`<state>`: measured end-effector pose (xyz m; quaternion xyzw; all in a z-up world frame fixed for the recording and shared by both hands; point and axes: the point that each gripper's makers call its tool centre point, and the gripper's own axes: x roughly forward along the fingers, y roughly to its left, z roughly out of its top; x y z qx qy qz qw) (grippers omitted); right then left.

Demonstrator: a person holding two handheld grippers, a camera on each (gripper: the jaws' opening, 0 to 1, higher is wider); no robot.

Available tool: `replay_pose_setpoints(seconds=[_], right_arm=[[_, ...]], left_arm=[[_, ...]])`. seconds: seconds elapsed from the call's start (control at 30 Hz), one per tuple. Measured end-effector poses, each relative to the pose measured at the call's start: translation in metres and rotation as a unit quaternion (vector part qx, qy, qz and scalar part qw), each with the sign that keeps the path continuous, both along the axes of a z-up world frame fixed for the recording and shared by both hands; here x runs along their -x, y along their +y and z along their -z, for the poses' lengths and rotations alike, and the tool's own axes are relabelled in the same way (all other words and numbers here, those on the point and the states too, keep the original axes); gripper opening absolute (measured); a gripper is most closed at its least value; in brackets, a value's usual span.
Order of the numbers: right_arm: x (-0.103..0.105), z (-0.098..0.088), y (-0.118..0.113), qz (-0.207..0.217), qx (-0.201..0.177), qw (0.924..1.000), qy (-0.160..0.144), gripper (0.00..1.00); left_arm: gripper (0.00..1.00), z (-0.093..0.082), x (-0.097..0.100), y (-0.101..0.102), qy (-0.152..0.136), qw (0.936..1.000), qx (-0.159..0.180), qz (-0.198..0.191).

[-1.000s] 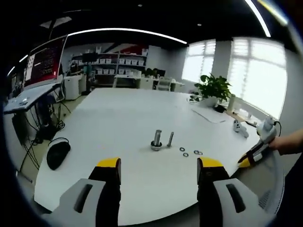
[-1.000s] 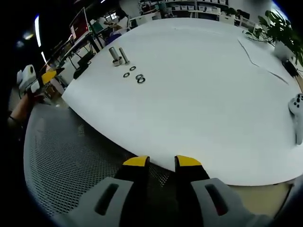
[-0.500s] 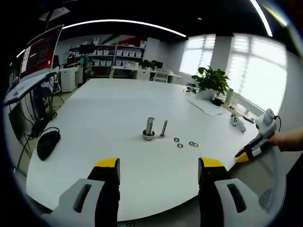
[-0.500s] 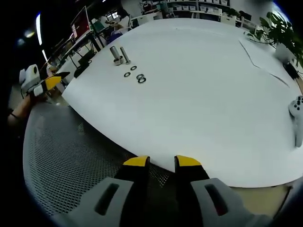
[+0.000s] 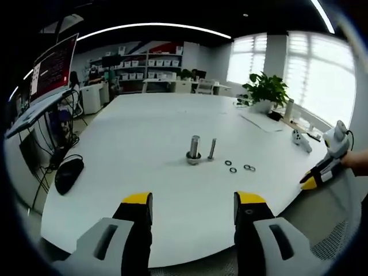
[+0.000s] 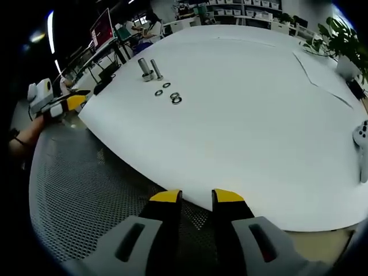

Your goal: Place the washer onto the threaded stud by aligning its center hole with the stud, sliding it down to the base, and recovering from edge contact or off-axis alignment until the washer reaches the visible bottom stop.

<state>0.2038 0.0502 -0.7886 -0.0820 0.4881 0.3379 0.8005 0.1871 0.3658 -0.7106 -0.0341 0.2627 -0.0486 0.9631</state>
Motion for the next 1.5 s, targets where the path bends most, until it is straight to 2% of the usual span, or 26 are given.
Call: replay_pose_setpoints(seconds=[0.1,0.2,0.37,0.47,0.7,0.77,0.87,1.0,1.1,1.17,1.23,1.37,1.5], right_arm=[[0.002,0.0,0.003,-0.009,-0.006,0.9999,0.001,0.24],[0.003,-0.001,0.005,-0.017,-0.009,0.9998,0.002,0.24],[0.007,-0.004,0.013,-0.042,-0.023,0.9988,0.001,0.24],[0.01,-0.007,0.019,-0.064,-0.034,0.9974,-0.004,0.24],[0.012,-0.011,0.022,-0.078,-0.044,0.9959,-0.008,0.25],[0.008,-0.019,0.028,-0.066,-0.075,0.9948,-0.016,0.25],[0.011,-0.018,0.027,-0.072,-0.075,0.9945,-0.005,0.26],[0.009,-0.027,0.032,-0.088,-0.108,0.9901,-0.015,0.28],[0.003,-0.029,0.03,-0.097,-0.11,0.9891,-0.013,0.29],[-0.004,-0.035,0.032,-0.103,-0.124,0.9868,-0.011,0.31],[-0.014,-0.036,0.028,-0.094,-0.118,0.9885,-0.003,0.32],[-0.033,-0.046,0.029,-0.087,-0.123,0.9885,-0.019,0.34],[-0.048,-0.047,0.035,-0.113,-0.106,0.9876,-0.025,0.35]], left_arm=[[0.54,0.001,-0.001,0.007,0.006,0.9996,0.018,-0.021],[0.54,0.004,0.0,0.016,0.011,0.9987,0.017,-0.047],[0.51,0.01,0.002,0.025,0.021,0.9977,-0.031,-0.057],[0.5,0.011,0.002,0.026,0.022,0.9976,-0.028,-0.059],[0.49,0.014,0.005,0.039,0.029,0.9952,-0.048,-0.08],[0.48,0.017,0.007,0.043,0.035,0.9944,-0.045,-0.089],[0.47,0.019,0.008,0.045,0.043,0.9932,-0.051,-0.096],[0.47,0.021,0.009,0.046,0.049,0.9927,-0.057,-0.095],[0.45,0.023,0.01,0.046,0.053,0.9925,-0.065,-0.089],[0.43,0.025,0.011,0.048,0.058,0.9918,-0.07,-0.09],[0.42,0.025,0.012,0.052,0.06,0.991,-0.073,-0.095],[0.42,0.024,0.012,0.054,0.055,0.9908,-0.066,-0.104],[0.41,0.023,0.013,0.052,0.054,0.9908,-0.063,-0.107]])
